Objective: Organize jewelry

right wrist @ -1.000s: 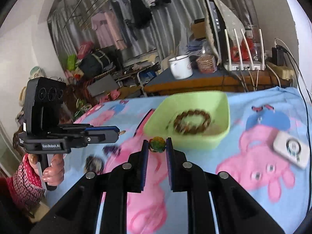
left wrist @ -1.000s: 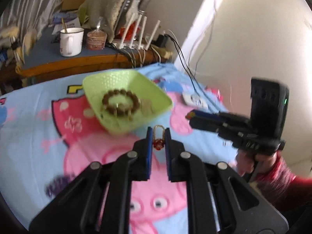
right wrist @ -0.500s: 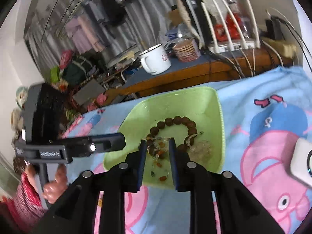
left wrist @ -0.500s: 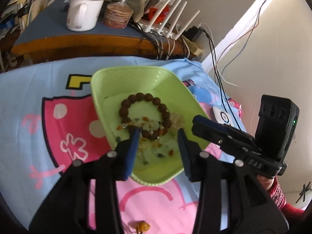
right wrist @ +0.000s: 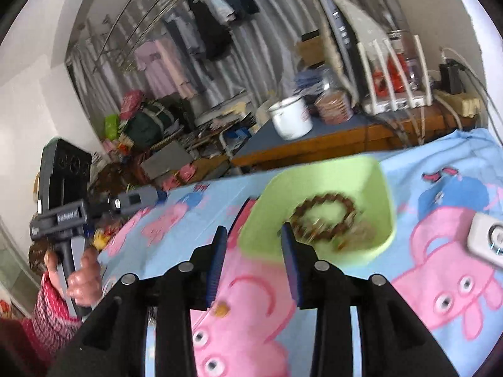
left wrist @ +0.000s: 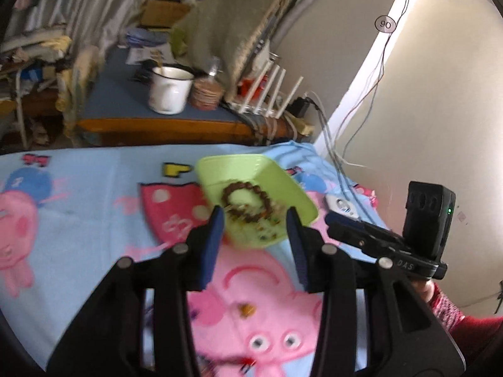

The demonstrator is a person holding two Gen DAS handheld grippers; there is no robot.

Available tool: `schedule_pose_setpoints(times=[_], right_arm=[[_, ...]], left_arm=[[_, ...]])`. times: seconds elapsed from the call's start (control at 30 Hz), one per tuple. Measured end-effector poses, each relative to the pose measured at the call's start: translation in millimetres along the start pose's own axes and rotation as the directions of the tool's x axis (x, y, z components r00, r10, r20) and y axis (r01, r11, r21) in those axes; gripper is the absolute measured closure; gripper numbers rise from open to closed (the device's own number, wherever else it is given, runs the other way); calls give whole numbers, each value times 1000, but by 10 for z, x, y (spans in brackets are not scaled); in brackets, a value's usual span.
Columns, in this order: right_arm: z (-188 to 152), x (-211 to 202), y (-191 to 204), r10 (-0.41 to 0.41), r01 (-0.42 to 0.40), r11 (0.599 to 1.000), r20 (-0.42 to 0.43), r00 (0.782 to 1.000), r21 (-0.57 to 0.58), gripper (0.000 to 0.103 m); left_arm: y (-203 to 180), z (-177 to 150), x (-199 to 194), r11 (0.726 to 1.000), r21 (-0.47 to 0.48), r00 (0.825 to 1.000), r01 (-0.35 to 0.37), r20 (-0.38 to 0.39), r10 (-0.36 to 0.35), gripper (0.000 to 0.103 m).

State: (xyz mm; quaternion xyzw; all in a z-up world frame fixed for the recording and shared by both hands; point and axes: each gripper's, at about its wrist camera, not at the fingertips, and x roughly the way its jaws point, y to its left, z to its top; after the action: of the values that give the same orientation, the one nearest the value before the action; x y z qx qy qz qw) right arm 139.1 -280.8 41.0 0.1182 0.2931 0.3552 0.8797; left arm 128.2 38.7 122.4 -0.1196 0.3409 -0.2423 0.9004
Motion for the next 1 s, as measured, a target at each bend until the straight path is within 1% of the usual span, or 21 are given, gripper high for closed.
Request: schedule_pose_setpoints(times=[0.13,0.27,0.37,0.4,0.47,0.5,0.57,0.63,0.7,0.73,0.77,0.8,0.83,0.87,0.93,1.0], right_arm=[[-271,134,153,0,-2,1000,-88,996,-19,99],[-514,311,267,3,-6,1000,-165,986,-16,99],[-572,461,369,-3,-6,999,-219,976,-44,99],[-572,531,404,-14,0,998,-239,971,-58,99],[-570,621,451,-16,-3,997,-262,965,-73,99],[-578,674,484,-20,-4,996,-271,962,-89,99],[-569,761,516,-32,0,994,-287,957,-111,99],[-578,868,556,-47,5,991,-310,949,-135,99],[-595,961,591,-79,19,984,-331,940,-179,99],[-600,984,615,-89,24,980,-332,939,-197,99],[-604,1007,622,-97,28,978,-334,937,-207,99],[-610,1005,623,-107,32,974,-336,936,-222,103],[-623,1010,634,-122,39,969,-336,934,-244,103],[-631,1006,630,-130,43,966,-338,932,-253,103],[-649,968,596,-112,25,969,-348,931,-244,103],[-691,894,577,-112,21,967,-352,929,-253,103]], left_arm=[[206,-295,-177,997,-4,996,-82,-24,82,64],[394,-636,-307,993,-43,993,-112,-41,110,64],[384,-903,-398,994,-46,995,-98,-35,96,64],[325,-988,-405,995,-25,995,-93,-40,92,64],[137,-1159,-369,995,52,994,-81,-64,84,64],[51,-1228,-340,993,85,994,-76,-76,83,62],[-106,-1328,-260,987,146,992,-67,-98,82,44],[-238,-1402,-134,970,226,986,-86,-118,115,43],[-284,-1440,-33,958,270,981,-95,-136,135,43],[-294,-1453,36,953,287,978,-100,-149,148,43],[-293,-1462,97,949,295,973,-114,-161,167,49],[-283,-1467,164,944,305,966,-130,-175,190,57],[-270,-1479,229,942,310,960,-127,-199,195,75],[-258,-1495,274,943,310,957,-122,-216,194,83],[-253,-1490,277,943,309,957,-128,-212,199,87],[-263,-1503,272,941,312,956,-130,-214,202,87]])
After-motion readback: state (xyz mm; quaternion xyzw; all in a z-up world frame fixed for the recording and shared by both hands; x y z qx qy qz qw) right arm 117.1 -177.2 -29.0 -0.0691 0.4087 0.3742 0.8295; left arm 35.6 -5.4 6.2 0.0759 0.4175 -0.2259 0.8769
